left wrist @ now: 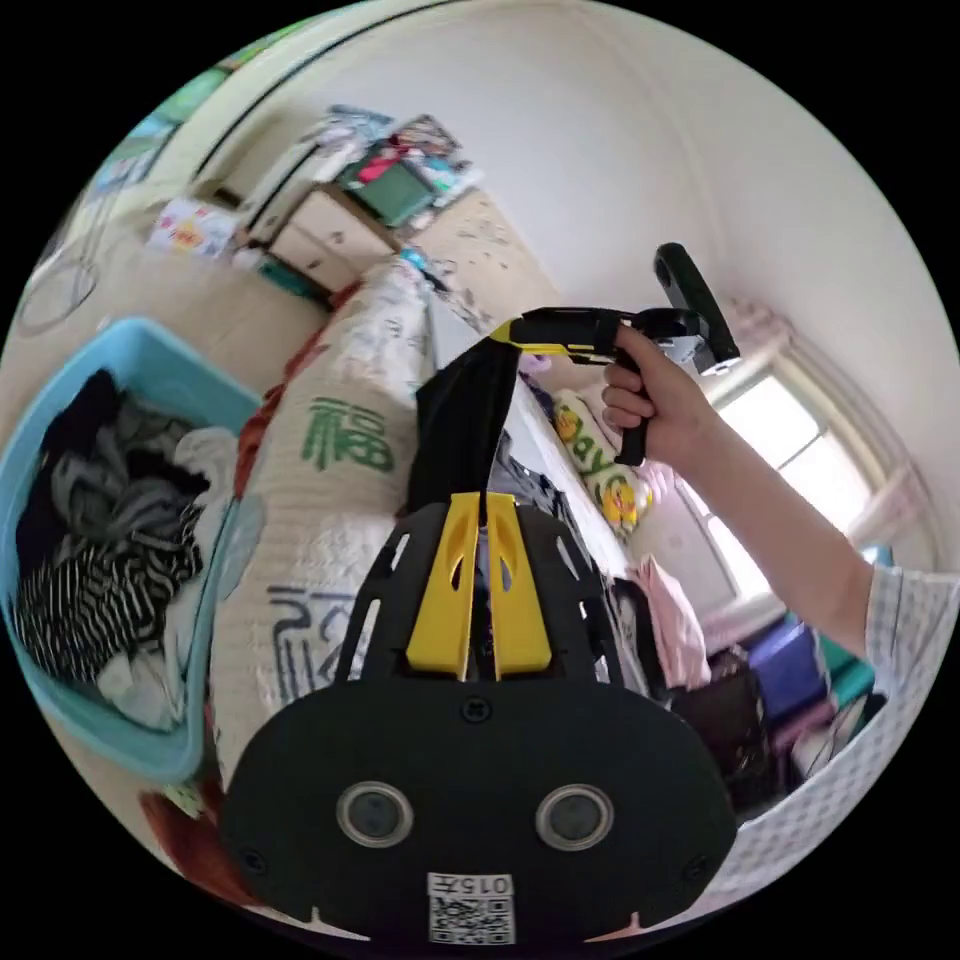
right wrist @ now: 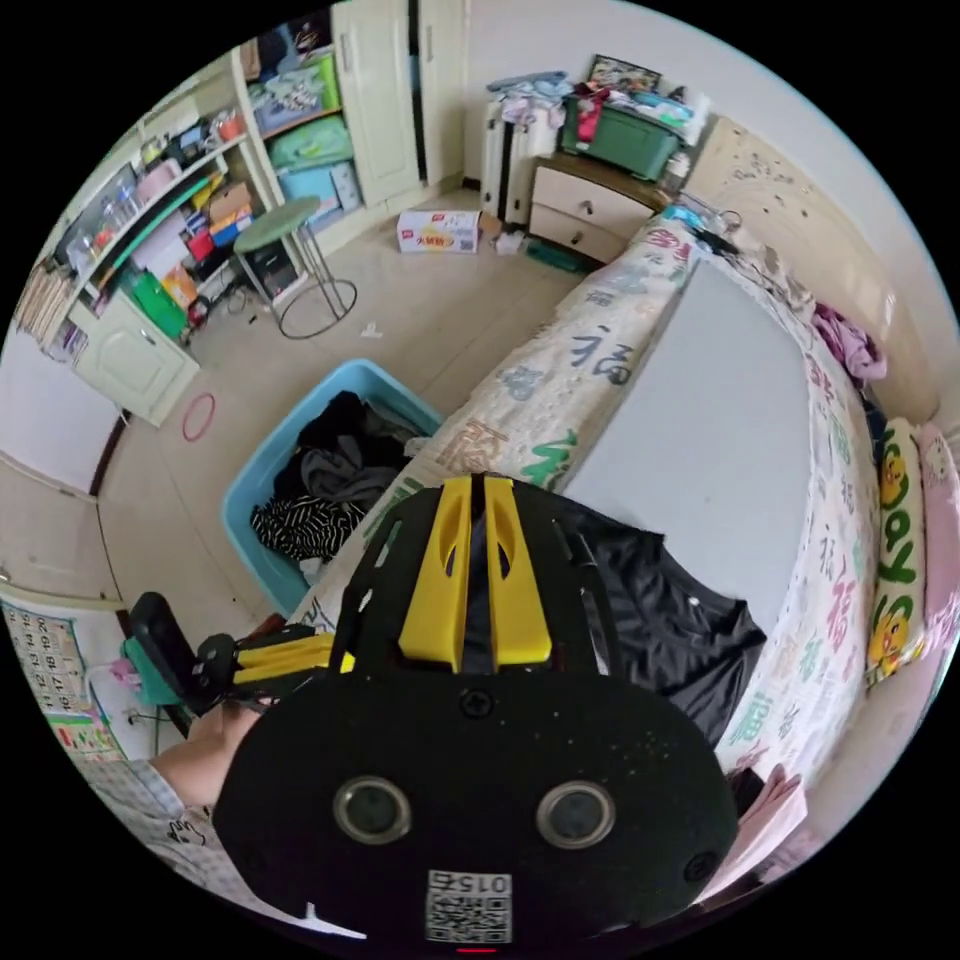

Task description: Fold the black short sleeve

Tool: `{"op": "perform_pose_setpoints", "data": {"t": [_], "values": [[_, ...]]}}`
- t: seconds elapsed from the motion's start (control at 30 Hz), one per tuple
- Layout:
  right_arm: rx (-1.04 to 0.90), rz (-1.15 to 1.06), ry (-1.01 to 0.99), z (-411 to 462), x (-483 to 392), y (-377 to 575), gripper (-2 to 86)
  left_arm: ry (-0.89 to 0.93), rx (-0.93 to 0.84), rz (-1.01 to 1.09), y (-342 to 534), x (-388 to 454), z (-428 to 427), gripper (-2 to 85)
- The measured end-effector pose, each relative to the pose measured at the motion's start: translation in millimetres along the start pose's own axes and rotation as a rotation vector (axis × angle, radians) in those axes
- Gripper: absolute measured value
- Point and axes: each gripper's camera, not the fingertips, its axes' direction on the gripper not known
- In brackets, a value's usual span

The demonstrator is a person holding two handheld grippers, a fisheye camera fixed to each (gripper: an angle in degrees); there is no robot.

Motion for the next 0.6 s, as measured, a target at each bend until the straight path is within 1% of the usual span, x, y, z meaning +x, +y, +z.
{"op": "perform_pose_setpoints", "data": {"t": [0.03, 0.07, 0.13, 0.17, 0.23, 0.33, 0.43, 0.47, 0.5, 0.57, 0.6], "values": [[0.021, 0.032, -0.034, -15.1, 26.2, 22.2, 1.3, 0.021, -0.061, 0.087, 1.2, 16.2, 12.9, -0.4], [0.026, 0.045, -0.056, -20.7, 39.0, 34.2, 1.4, 0.017, -0.086, 0.129, 3.4, 24.6, 19.3, -0.4], [0.026, 0.148, -0.100, -30.2, 89.9, 85.0, 1.4, 0.017, -0.193, 0.242, 15.3, 51.0, 46.3, -0.2], [0.021, 0.178, -0.108, -29.8, 102.2, 97.6, 1.4, 0.031, -0.214, 0.260, 18.6, 55.8, 52.4, -0.1], [0.013, 0.321, -0.161, -22.6, 150.1, 146.2, 1.6, 0.098, -0.282, 0.294, 31.3, 68.8, 71.9, 0.3], [0.026, 0.479, -0.240, -11.7, 200.9, 191.7, 1.7, 0.138, -0.353, 0.320, 43.5, 78.7, 87.5, 1.3], [0.049, 0.620, -0.234, -15.2, 234.4, 222.5, 0.9, 0.146, -0.336, 0.336, 48.0, 80.5, 85.6, 2.7], [0.059, 0.628, -0.232, -18.3, 237.0, 226.5, 1.0, 0.134, -0.326, 0.332, 48.3, 79.1, 84.1, 3.1], [0.077, 0.621, -0.230, -25.1, 238.1, 232.3, 1.9, 0.085, -0.310, 0.313, 49.1, 74.8, 81.6, 3.7], [0.091, 0.544, -0.246, -35.7, 228.3, 234.7, 3.6, -0.053, -0.291, 0.282, 51.4, 68.9, 79.7, 5.8], [0.095, 0.451, -0.276, -42.1, 212.8, 233.9, 4.8, -0.155, -0.269, 0.265, 53.2, 68.0, 78.9, 8.3]]}}
